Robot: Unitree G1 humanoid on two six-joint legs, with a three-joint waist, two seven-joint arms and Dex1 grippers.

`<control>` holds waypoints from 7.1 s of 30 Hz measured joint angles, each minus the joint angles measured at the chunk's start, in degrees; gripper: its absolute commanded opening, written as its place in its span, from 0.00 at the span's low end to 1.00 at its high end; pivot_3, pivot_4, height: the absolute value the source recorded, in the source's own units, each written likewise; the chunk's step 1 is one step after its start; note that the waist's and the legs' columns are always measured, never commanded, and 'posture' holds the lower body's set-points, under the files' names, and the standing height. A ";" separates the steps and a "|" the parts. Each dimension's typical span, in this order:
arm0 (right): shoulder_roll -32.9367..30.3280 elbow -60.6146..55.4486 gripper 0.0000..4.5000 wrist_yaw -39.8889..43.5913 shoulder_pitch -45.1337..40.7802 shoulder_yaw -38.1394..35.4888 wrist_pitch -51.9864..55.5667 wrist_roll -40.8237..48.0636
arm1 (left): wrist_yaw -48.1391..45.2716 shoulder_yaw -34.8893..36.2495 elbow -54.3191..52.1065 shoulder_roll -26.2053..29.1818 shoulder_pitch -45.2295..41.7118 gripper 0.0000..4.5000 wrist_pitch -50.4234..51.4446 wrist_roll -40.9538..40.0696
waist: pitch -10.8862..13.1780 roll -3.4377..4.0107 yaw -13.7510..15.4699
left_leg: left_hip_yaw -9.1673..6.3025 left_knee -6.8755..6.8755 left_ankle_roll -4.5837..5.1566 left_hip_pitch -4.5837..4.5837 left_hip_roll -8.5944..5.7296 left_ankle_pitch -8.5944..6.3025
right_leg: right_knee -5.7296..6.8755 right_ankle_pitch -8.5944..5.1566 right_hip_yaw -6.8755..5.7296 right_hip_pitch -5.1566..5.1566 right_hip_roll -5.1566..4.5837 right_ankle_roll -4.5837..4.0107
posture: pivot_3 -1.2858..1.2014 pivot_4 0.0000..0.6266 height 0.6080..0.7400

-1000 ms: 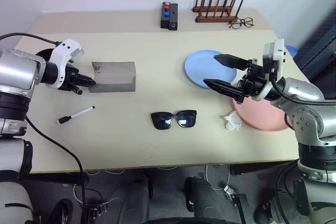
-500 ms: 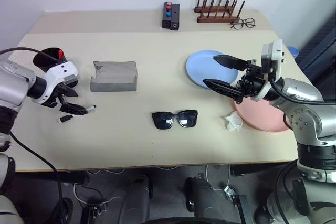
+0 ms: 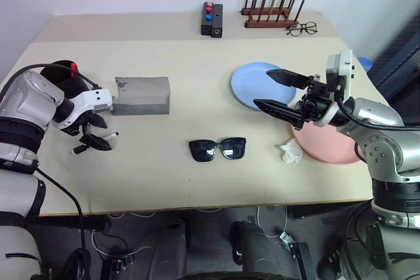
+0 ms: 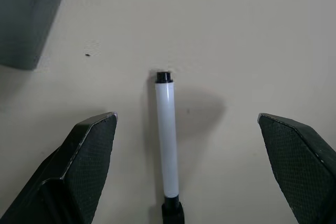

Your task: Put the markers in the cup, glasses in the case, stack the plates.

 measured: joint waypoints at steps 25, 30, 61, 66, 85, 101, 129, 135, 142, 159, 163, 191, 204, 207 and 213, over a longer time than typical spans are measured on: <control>-0.19 -1.52 1.00 -0.73 1.17 -1.00 0.50 -0.01 | 0.48 3.19 -6.56 -1.87 4.10 0.00 4.29 4.29 | -0.04 0.07 -0.08 | 0.01 -0.02 0.00 0.07 0.00 0.00 | 0.02 0.03 0.02 0.02 0.00 0.06 | 0.52 0.24 1.00; -0.18 -1.51 1.00 -0.73 1.17 -0.98 0.46 -0.03 | -1.91 3.45 -11.10 -1.47 4.07 0.00 11.18 -3.21 | -0.01 0.01 0.06 | -0.02 0.02 0.00 0.01 0.01 0.00 | 0.02 0.03 0.02 0.02 0.00 0.04 | 0.52 0.24 1.00; 1.42 0.34 1.00 3.17 -1.20 -0.90 -0.71 3.76 | 41.90 37.51 12.22 -5.55 -17.37 0.00 -9.17 -21.02 | 0.01 -0.03 -0.02 | 0.00 0.05 0.00 0.07 0.00 0.01 | 0.10 0.07 0.00 0.04 0.03 0.14 | 0.52 0.24 1.00; 1.41 0.37 1.00 2.49 -1.19 -0.91 -0.85 3.20 | 46.99 39.64 18.11 -3.52 -16.98 0.00 -13.26 -20.84 | 0.02 -0.04 -0.01 | 0.01 0.05 0.00 0.06 0.00 0.01 | 0.09 0.07 0.00 0.04 0.03 0.14 | 0.52 0.24 1.00; 1.34 0.35 1.00 1.59 -1.18 -0.85 -0.84 2.08 | 51.57 45.19 17.01 -5.44 -3.13 0.00 -15.68 -24.19 | 0.01 -0.16 0.02 | 0.02 0.06 -0.02 0.07 0.00 0.01 | 0.09 0.08 -0.01 0.06 0.03 0.14 | 0.52 0.24 1.00; 1.29 0.35 1.00 1.53 -1.18 -0.87 -0.85 1.59 | 48.87 46.11 9.16 -6.08 0.12 0.99 -13.20 -27.89 | 0.01 -0.16 0.03 | 0.01 0.06 -0.02 0.08 0.01 0.01 | 0.09 0.08 -0.01 0.07 0.03 0.13 | 0.52 0.24 1.00; -5.33 -3.11 1.00 5.55 11.33 -6.73 -2.88 1.60 | 6.73 13.17 15.08 -13.97 -10.01 0.99 -10.51 -13.19 | 0.02 -0.15 0.98 | -0.01 0.19 -0.01 -0.01 0.01 0.01 | -0.01 0.05 0.00 0.11 0.04 0.06 | 0.52 0.24 1.00; -5.34 -4.32 1.00 3.51 11.91 -7.97 -3.02 1.64 | 11.60 11.67 22.34 -15.57 -11.52 0.99 -17.50 -6.95 | 0.02 -0.14 1.01 | -0.01 0.20 0.01 0.01 0.01 -0.01 | 0.00 0.07 0.00 0.11 0.04 0.06 | 0.52 0.24 1.00; -5.32 -4.35 1.00 2.47 11.87 -7.93 -3.67 1.63 | 16.96 10.49 26.29 -18.29 -10.52 0.58 -20.67 -1.28 | 0.02 -0.15 1.37 | -0.01 0.29 0.01 -0.06 0.01 -0.01 | -0.01 0.07 0.00 0.11 0.04 0.06 | 0.52 0.24 1.00; -4.81 -4.33 1.00 1.38 10.53 -7.12 -4.19 1.55 | 4.06 13.81 25.33 -18.67 -10.17 0.00 -15.70 -3.01 | 0.00 -0.13 1.33 | -0.02 0.32 0.01 -0.03 0.01 -0.02 | -0.01 0.06 -0.02 0.16 0.04 0.01 | 0.52 0.24 1.00; -4.62 -4.32 1.00 1.26 9.99 -6.77 -4.18 1.55 | -1.51 9.71 15.82 -14.71 -8.33 0.00 -12.20 -9.57 | 0.01 -0.13 1.15 | -0.04 0.29 0.01 -0.02 0.03 -0.02 | -0.01 0.05 -0.01 0.16 0.03 -0.03 | 0.52 0.24 1.00; -8.87 -12.02 1.00 11.72 17.42 -6.11 -2.24 6.39 | 1.09 2.59 -45.91 15.29 26.98 0.00 3.17 -30.07 | 0.03 -0.08 0.18 | 0.03 0.16 0.00 0.04 0.08 -0.03 | -0.12 -0.05 0.06 0.11 0.02 -0.26 | 0.52 0.24 1.00; -9.08 -12.21 1.00 11.76 16.00 -5.66 -1.66 6.69 | 1.31 6.73 -48.01 12.00 28.04 0.89 8.08 -28.82 | 0.03 -0.08 0.19 | 0.03 0.16 -0.01 0.03 0.09 -0.03 | -0.14 -0.04 0.06 0.08 0.02 -0.27 | 0.52 0.24 1.00; -9.08 -12.19 1.00 11.65 15.85 -5.46 -1.66 6.66 | -0.03 7.10 -47.39 11.92 26.42 1.00 7.84 -28.34 | 0.03 -0.07 0.15 | 0.04 0.16 -0.01 0.03 0.08 -0.03 | -0.14 -0.04 0.06 0.08 0.02 -0.28 | 0.52 0.24 1.00; -8.91 -11.99 1.00 10.84 14.38 -4.93 -1.73 6.59 | -1.45 7.80 -41.96 5.46 15.76 1.00 7.80 -28.73 | 0.03 -0.08 1.04 | 0.05 0.24 0.00 -0.02 0.08 -0.03 | -0.14 -0.03 0.06 0.08 0.02 -0.29 | 0.52 0.24 1.00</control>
